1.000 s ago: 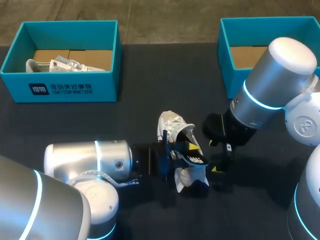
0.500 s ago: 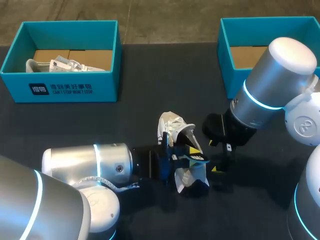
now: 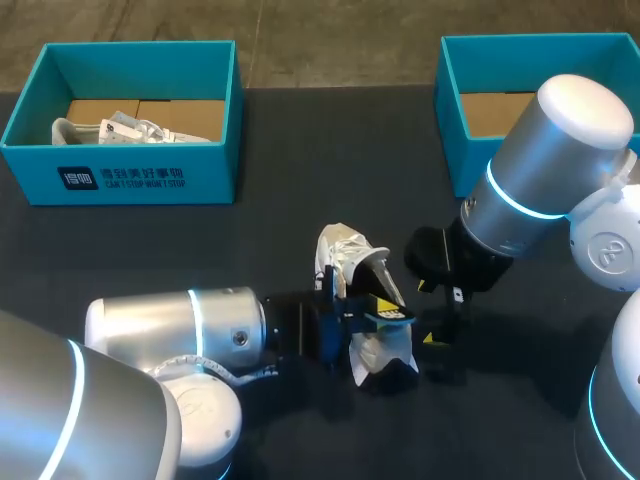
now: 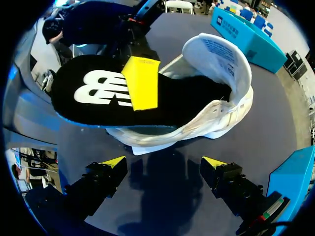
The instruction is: Take the shoe out of the shoebox, open the shoe tongue, remove and reinsert the insole, then place the shoe into the shoebox
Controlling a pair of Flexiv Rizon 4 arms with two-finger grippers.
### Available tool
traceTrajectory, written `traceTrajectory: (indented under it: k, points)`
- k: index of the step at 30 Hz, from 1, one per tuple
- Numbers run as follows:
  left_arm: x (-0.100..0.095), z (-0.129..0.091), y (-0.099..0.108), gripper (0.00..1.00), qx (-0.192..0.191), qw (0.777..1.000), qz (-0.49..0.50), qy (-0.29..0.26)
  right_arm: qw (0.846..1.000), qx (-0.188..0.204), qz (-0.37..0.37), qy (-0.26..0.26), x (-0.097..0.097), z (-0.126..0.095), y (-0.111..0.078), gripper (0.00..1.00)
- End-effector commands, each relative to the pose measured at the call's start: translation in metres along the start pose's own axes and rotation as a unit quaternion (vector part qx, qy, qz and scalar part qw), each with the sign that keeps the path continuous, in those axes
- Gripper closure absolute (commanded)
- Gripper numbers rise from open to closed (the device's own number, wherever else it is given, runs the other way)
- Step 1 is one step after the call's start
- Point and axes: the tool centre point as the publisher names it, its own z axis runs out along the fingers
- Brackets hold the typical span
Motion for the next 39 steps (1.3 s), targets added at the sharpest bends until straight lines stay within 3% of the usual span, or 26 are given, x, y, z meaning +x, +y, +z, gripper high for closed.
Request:
traceTrajectory:
  k: [1, 7, 15, 16, 18, 19, 33, 38, 39]
  points:
    - [0.001, 0.010, 0.011, 1.00, -0.013, 1.000, 0.005, -0.002, 1.000, 0.001, 0.000, -0.001, 0.001, 0.001, 0.000, 0.00]
    - [-0.002, 0.013, 0.030, 1.00, -0.042, 0.999, 0.003, -0.008, 1.000, 0.001, 0.000, -0.001, 0.001, 0.001, 0.000, 0.00]
    - [-0.004, 0.007, 0.027, 1.00, -0.036, 0.999, -0.003, -0.007, 1.000, 0.001, 0.000, -0.001, 0.001, 0.001, 0.000, 0.00]
    - [-0.004, 0.006, 0.026, 0.97, -0.035, 0.999, -0.004, -0.007, 1.000, 0.001, 0.000, -0.001, 0.001, 0.001, 0.000, 0.00]
    - [-0.005, 0.003, 0.021, 0.76, -0.036, 0.999, -0.002, -0.005, 1.000, 0.001, 0.000, -0.001, 0.001, 0.001, 0.000, 0.00]
    - [-0.005, 0.002, 0.019, 0.72, -0.036, 0.999, -0.002, -0.005, 1.000, 0.001, 0.000, -0.001, 0.001, 0.001, 0.000, 0.00]
    - [-0.005, -0.013, 0.003, 0.76, -0.025, 1.000, -0.006, -0.001, 1.000, 0.001, 0.000, -0.001, 0.001, 0.001, 0.000, 0.00]
    - [-0.006, -0.011, 0.000, 1.00, -0.020, 1.000, -0.005, 0.001, 1.000, 0.001, 0.000, -0.001, 0.001, 0.001, 0.000, 0.00]
    - [-0.005, -0.009, 0.000, 1.00, -0.017, 1.000, -0.005, 0.005, 1.000, 0.001, 0.000, -0.001, 0.001, 0.001, 0.000, 0.00]
